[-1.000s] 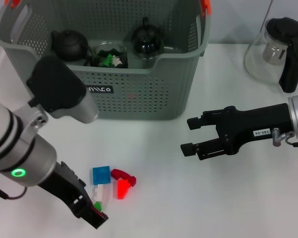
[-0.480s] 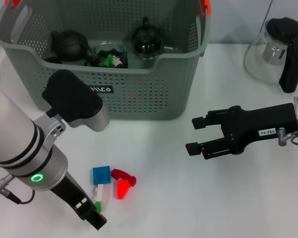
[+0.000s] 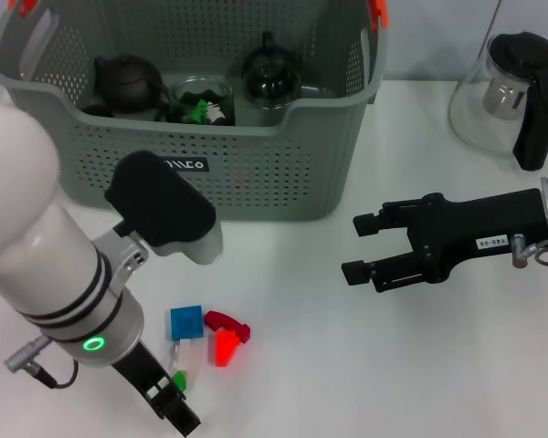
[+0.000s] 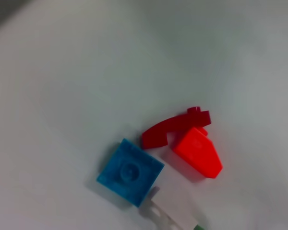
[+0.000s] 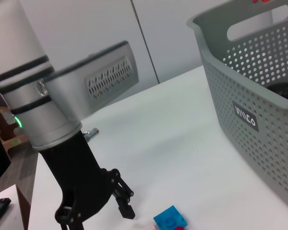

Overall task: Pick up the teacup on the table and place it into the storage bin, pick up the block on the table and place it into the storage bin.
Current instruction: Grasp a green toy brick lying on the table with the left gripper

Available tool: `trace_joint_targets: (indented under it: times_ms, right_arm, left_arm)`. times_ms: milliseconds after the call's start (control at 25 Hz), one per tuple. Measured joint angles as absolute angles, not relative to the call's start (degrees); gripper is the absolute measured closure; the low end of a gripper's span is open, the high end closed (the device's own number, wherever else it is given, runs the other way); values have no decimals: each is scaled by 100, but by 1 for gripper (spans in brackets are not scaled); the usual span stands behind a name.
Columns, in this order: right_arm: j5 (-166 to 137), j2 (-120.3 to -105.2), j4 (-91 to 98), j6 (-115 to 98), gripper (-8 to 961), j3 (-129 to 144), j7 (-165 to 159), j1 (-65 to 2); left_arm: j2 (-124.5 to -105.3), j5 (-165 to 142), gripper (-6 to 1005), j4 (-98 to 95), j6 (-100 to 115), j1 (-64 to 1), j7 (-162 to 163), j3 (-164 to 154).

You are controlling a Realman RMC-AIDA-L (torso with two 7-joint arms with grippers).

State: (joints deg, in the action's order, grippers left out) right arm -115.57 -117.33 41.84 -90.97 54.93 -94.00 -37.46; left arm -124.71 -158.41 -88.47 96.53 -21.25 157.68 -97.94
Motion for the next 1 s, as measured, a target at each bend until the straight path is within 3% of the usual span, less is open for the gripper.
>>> trace_joint_targets:
  times_ms: [440,880,1000]
  right_arm:
    - [-11558,-11733,4184,-9088,86,5484,-9381,-3743]
    - [-11557,-11733,4184,-9082,86,5484,-9365,-3732]
    - [-11558,-11734,4184,-9084,86,5484,-9363,-3735]
  left_arm:
    - [-12472,-15900,94,-8725,9513,-2200,15873,-10017]
    - [-12472,-15921,434,-8625,9405,-2256,15958,-10177]
    - [-12472,-16002,433,-8615,9355,-2266,15999,-10261]
